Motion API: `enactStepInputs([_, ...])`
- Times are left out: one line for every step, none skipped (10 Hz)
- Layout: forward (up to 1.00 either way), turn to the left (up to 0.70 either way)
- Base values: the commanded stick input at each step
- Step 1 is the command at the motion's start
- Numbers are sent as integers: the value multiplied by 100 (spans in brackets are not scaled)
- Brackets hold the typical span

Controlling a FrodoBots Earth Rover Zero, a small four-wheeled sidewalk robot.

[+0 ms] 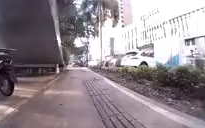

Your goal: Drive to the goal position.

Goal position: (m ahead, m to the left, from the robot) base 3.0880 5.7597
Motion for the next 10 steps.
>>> enactStepInputs([70, 0])
enactStepInputs([70, 0])
enactStepInputs([70, 0])
enactStepInputs([70, 0])
enactStepInputs([70, 0])
enactStepInputs([70, 0])
enactStepInputs([70, 0])
enactStepInputs([70, 0])
enactStepInputs([70, 0])
enactStepInputs([70, 0])
